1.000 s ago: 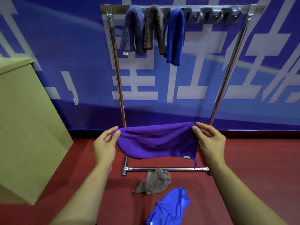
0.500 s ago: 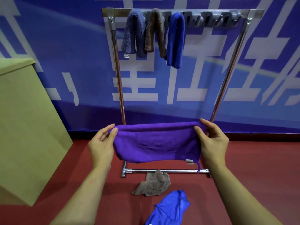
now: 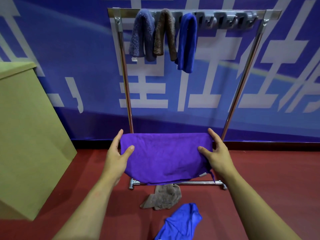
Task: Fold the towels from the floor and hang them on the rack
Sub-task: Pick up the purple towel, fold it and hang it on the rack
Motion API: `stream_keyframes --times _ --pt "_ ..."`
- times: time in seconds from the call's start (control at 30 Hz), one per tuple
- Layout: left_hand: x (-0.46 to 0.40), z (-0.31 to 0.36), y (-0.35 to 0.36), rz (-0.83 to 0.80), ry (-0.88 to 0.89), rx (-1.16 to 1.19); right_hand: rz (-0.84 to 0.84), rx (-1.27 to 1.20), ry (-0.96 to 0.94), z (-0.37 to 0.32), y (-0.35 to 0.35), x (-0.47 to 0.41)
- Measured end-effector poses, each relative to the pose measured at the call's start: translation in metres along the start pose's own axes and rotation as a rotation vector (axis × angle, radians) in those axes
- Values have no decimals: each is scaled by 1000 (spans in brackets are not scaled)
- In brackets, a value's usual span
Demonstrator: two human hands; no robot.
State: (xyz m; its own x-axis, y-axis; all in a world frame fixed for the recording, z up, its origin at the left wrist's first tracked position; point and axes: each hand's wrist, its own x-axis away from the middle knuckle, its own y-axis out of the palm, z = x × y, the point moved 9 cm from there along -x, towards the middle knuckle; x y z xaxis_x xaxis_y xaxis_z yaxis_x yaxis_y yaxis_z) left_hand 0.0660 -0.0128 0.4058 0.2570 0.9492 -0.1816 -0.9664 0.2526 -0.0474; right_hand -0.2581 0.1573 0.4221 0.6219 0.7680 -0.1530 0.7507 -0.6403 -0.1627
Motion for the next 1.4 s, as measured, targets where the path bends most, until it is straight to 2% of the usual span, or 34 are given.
stream_keyframes --times 0.2,0.37,0.57,0.67,0.8,0.97,1.07,1.27,1.33,1.4 --pt "-2 -10 -3 33 -31 -25 3 48 36 12 2 -2" --pt "1 -5 -12 138 10 -86 -21 151 42 20 8 -4" --pt "1 -4 -22 211 36 -116 124 126 -13 12 -4 -6" --pt "3 1 -17 189 44 -84 155 50 -5 19 -7 -7" --pt "3 0 -14 173 36 -8 157 -294 94 29 -8 -6" --pt "1 -5 -10 150 -3 161 87 -329 101 30 -5 -8" --pt "0 -3 -8 114 19 116 35 -224 89 28 -3 -9" --pt "-4 -14 1 -98 34 -272 -138 318 8 23 3 -7" --pt "0 -13 5 -141 85 -457 -148 380 -5 24 4 -7" --pt "2 -9 10 -157 119 -547 -136 412 -9 26 1 -8"
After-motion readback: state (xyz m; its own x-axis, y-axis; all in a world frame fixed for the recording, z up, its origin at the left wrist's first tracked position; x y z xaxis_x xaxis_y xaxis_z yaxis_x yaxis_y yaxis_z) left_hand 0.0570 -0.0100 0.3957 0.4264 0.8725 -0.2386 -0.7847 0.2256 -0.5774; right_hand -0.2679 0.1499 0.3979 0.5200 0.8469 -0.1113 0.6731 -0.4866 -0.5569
